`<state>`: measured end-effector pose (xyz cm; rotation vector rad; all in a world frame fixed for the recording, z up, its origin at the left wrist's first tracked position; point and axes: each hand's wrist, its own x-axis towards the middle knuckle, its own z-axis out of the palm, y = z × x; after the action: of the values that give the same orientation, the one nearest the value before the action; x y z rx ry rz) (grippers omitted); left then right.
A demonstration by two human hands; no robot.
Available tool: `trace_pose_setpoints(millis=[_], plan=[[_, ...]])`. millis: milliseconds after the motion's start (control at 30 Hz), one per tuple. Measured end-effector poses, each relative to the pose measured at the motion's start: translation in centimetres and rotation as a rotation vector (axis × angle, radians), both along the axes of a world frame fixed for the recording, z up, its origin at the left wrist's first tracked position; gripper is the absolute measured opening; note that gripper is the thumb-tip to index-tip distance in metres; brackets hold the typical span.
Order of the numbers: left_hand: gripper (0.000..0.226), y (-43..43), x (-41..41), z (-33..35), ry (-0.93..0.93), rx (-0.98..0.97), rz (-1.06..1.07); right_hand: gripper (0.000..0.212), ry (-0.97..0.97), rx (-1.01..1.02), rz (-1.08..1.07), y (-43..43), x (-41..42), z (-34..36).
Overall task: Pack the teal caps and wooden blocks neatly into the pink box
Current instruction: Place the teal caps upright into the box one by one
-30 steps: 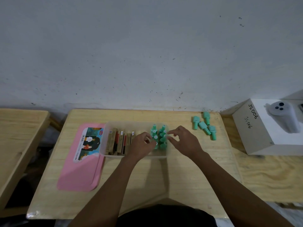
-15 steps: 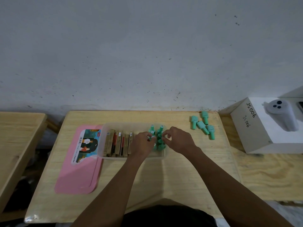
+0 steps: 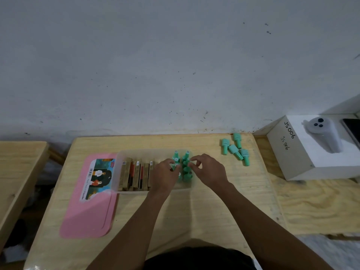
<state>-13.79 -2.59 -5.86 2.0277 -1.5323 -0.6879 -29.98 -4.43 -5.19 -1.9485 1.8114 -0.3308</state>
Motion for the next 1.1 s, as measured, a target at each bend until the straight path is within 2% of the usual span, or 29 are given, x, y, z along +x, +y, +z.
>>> trace_pose_setpoints(millis=[167, 300, 400, 500, 633, 733, 867, 1100], plan=[[0.028, 0.2, -1.1, 1.0, 0.039, -0.137, 0.028, 0.024, -0.084, 0.001, -0.203, 1.2, -3.8, -0.5], [0.019, -0.4, -4.1, 1.4, 0.176, -0.189, -0.111, 0.024, -0.186, 0.069, -0.423, 2.2, -8.3, -1.4], [0.015, -1.5, -7.3, 1.5, 0.230, -0.158, -0.221, 0.023, -0.258, 0.118, -0.580, 2.7, -11.6, -1.8], [0.019, -3.3, -10.3, 1.2, 0.297, -0.026, -0.298, 0.023, -0.270, 0.168, -0.666, 2.7, -14.4, -2.3], [0.045, -6.0, -13.9, -0.2, 0.182, 0.245, -0.431, 0.025, -0.269, 0.217, -0.698, 1.8, -17.1, -3.2], [0.052, -7.5, -15.5, -1.6, 0.104, 0.339, -0.427, 0.027, -0.231, 0.241, -0.664, 0.6, -17.9, -3.5], [0.049, -9.9, -17.5, -3.3, 0.029, 0.400, -0.343, 0.029, -0.199, 0.272, -0.648, -2.1, -18.6, -4.6], [0.029, -12.0, -18.8, -4.4, -0.111, 0.341, -0.267, 0.032, -0.072, 0.327, -0.630, -4.8, -18.5, -6.3]])
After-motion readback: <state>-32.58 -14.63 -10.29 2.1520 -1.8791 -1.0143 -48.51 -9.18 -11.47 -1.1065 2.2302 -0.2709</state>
